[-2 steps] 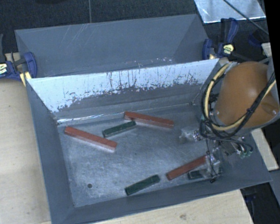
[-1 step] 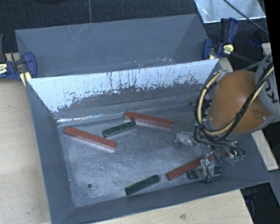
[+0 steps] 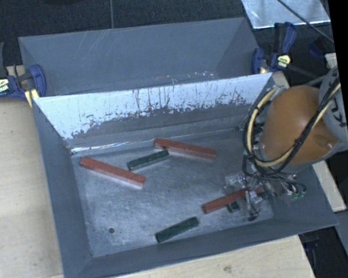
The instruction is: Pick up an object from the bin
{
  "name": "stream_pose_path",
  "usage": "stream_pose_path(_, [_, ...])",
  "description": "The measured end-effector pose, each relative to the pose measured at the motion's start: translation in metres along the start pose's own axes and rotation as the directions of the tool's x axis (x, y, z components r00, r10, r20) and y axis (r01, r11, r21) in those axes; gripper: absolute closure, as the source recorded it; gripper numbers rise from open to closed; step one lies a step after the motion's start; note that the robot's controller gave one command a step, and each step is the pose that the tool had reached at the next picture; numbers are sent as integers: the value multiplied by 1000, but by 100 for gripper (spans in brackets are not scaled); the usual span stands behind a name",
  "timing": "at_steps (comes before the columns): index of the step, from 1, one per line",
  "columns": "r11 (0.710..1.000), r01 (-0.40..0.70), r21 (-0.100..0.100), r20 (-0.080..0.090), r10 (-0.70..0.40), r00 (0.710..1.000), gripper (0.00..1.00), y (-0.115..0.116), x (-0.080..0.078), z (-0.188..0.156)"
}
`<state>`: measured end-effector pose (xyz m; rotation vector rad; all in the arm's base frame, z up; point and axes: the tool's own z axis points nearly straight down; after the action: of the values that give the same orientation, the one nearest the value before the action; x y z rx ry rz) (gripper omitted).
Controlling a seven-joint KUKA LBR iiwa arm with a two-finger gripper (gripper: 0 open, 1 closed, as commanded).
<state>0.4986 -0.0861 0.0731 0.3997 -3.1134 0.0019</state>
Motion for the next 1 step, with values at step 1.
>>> stream_pose_path(1, [1000, 0, 1, 9, 0, 1000, 0, 0, -2, 2])
